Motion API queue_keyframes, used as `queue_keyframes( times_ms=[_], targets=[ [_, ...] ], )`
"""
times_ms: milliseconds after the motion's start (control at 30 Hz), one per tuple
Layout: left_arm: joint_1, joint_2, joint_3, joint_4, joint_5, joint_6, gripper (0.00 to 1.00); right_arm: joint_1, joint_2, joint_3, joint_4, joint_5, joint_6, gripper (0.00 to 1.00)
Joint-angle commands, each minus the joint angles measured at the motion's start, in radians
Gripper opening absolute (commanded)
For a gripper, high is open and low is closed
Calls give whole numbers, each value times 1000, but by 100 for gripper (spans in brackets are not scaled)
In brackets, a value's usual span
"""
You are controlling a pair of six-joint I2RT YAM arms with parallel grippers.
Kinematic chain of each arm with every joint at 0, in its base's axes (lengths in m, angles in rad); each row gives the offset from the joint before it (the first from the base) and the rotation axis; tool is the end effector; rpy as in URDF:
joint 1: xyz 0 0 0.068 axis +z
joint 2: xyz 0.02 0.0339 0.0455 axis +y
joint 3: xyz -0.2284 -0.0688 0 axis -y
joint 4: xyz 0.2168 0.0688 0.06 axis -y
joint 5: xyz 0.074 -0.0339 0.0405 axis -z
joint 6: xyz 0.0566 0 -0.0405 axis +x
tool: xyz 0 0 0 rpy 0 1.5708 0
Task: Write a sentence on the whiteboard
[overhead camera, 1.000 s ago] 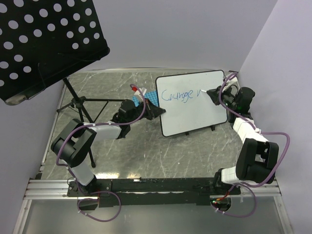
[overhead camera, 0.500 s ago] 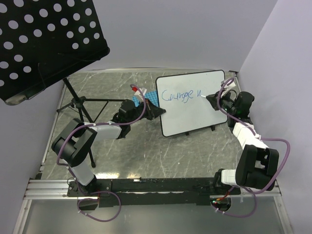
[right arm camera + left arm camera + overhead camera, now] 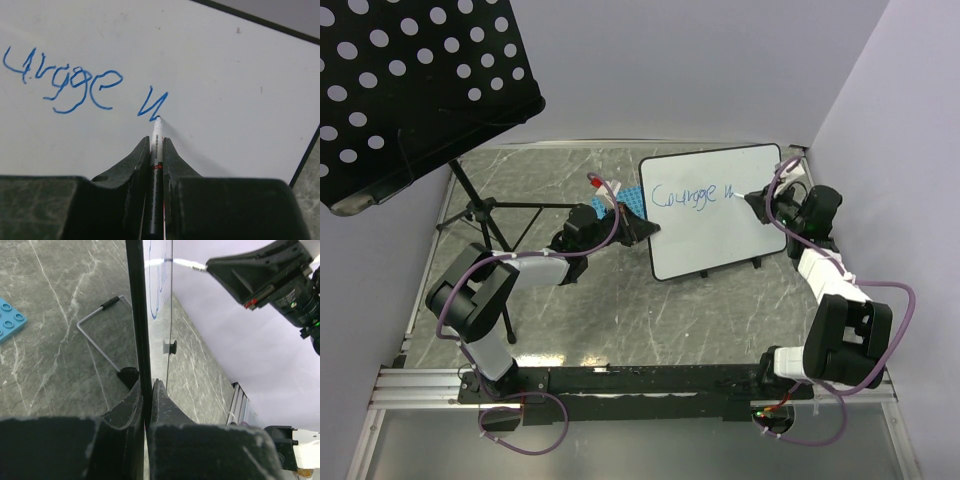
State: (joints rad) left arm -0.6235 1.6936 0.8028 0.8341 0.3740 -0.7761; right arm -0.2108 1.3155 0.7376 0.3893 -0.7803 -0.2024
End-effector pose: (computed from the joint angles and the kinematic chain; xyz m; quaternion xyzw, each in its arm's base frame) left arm 0.2781 -0.2255 0.2021 0.0729 0.7218 -0.5380 0.4292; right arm 0.2908 -0.0215 0.2449 -0.2394 0.7137 0.1659 0.6371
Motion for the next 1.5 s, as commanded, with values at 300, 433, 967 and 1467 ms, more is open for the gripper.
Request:
queue_keyframes(
  times_ms=[300,433,967,1467],
  targets=[
    [-10,8,22,39,40,90,1,-7,44,141,63,30,38,0],
    [-12,11,26,43,42,89,1,-9,41,141,80,32,54,0],
    [-12,6,24,42,40,90,1,-9,97,137,29,53,6,0],
    [-10,5,16,46,42,87,1,-32,-39,36,82,-19,72,0]
  ],
)
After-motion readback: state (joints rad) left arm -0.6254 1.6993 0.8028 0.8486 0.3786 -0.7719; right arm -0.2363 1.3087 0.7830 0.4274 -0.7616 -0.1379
